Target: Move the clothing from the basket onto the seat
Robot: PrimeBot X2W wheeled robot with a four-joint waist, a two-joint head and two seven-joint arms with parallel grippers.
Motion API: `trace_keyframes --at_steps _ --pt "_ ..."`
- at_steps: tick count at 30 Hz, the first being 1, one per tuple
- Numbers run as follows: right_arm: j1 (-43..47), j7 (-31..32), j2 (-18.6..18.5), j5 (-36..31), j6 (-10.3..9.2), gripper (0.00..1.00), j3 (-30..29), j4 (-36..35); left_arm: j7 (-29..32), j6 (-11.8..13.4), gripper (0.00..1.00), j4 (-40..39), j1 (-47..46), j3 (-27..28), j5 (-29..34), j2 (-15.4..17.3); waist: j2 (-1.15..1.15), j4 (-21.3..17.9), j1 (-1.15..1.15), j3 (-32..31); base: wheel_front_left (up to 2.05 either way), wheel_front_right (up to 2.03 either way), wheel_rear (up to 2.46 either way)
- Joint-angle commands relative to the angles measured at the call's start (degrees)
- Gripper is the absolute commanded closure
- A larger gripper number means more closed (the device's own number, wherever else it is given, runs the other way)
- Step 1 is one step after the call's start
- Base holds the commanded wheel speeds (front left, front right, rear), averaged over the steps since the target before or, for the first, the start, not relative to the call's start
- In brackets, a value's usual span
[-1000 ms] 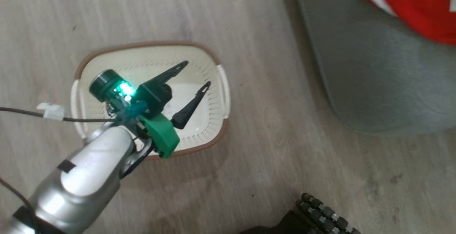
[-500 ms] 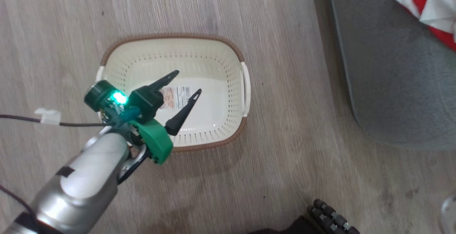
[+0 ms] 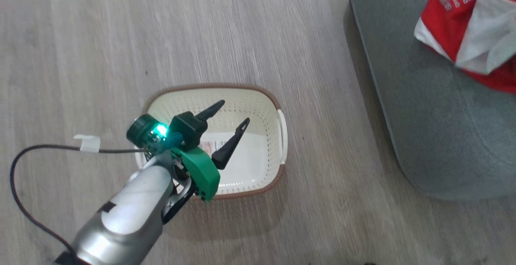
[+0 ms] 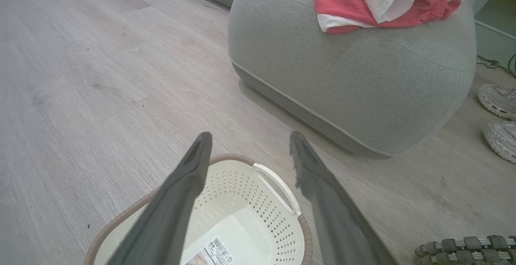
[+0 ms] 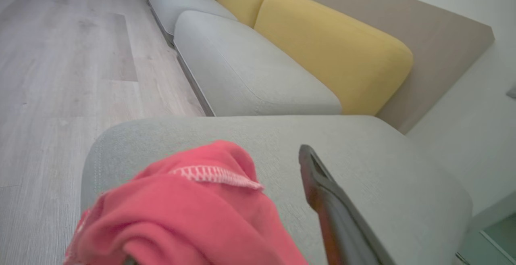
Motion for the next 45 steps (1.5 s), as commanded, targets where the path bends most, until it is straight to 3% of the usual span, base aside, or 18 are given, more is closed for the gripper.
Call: trace_keyframes --at_steps 1,7,16,20,28,36,45 --pt "-0.89 0.45 -2.76 0.03 -0.02 0.00 0.46 -0.56 -0.71 -0.07 0.00 -0.80 -0.12 2.41 -0.35 0.47 0.00 1.44 0.01 -2.58 0.00 0.00 0.00" --pt "2.20 2.87 -6.00 -2.60 -0.02 0.00 -2.75 6.70 -0.71 -0.50 0.00 0.70 2.07 3.91 0.02 -0.28 0.00 2.55 0.01 -3.71 0.00 0.00 0.00" --pt "8.66 3.74 -3.12 -6.94 -0.02 0.00 -4.66 11.88 -0.72 -1.08 0.00 2.34 3.78 4.93 0.59 -1.11 0.00 2.66 0.01 -4.55 0.00 0.00 0.00" --pt "11.33 3.57 -2.52 -8.76 -0.02 0.00 -2.64 13.79 -0.72 -1.26 0.00 3.16 4.13 5.45 0.71 -1.88 0.00 2.64 0.01 -5.77 0.00 0.00 0.00" --pt "13.84 -2.64 -0.97 -7.08 -0.02 0.00 4.75 13.97 -0.72 -1.43 0.00 4.37 5.75 7.20 0.97 -4.06 0.00 3.38 0.01 -9.14 0.00 0.00 0.00" --pt "16.90 -2.36 0.12 -3.94 -0.02 0.00 10.28 6.01 -0.72 -1.51 0.00 5.98 7.65 9.29 1.43 -5.96 0.00 5.67 0.01 -12.29 0.00 0.00 0.00" --pt "24.59 6.29 3.66 0.76 -0.02 0.00 14.47 -17.97 -0.72 -1.56 0.00 7.29 9.67 12.07 2.02 -6.96 0.00 8.10 0.01 -14.32 0.00 0.00 0.00"
